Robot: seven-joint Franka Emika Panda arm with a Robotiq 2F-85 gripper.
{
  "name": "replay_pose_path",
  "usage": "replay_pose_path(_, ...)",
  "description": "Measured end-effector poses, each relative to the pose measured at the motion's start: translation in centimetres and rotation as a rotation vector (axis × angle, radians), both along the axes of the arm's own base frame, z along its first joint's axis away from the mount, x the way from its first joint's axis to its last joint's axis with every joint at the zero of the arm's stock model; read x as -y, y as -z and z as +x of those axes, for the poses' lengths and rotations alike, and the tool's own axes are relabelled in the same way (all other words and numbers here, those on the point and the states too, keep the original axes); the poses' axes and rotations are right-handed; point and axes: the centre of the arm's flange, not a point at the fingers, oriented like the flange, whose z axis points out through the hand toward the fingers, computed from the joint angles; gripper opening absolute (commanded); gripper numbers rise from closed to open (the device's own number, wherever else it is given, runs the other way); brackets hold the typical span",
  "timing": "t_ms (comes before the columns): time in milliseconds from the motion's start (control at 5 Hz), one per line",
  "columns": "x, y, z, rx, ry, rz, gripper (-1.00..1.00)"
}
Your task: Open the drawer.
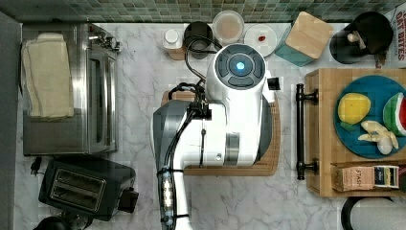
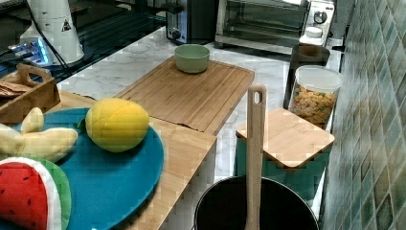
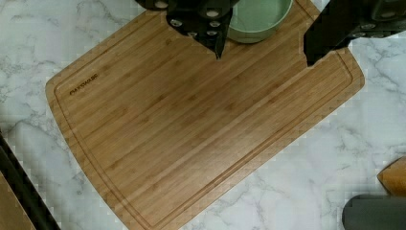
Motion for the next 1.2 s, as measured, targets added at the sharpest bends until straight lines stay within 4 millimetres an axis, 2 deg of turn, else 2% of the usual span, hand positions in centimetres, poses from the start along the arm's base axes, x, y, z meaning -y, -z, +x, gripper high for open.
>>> replay_pose_path(400, 0.1, 0.5, -0.1, -0.005, 0.001, 0.000, 1.00)
replay_pose_path(600, 0.1, 0.9, -0.2, -0.013, -0.051, 0.005, 1.00)
replay_pose_path(1000, 0.5, 2.3, -0.5, 0.099, -0.495, -0.001, 1.00)
replay_pose_path(1200, 1.7, 3.7, -1.1, 0.080, -0.568, -0.073, 1.00)
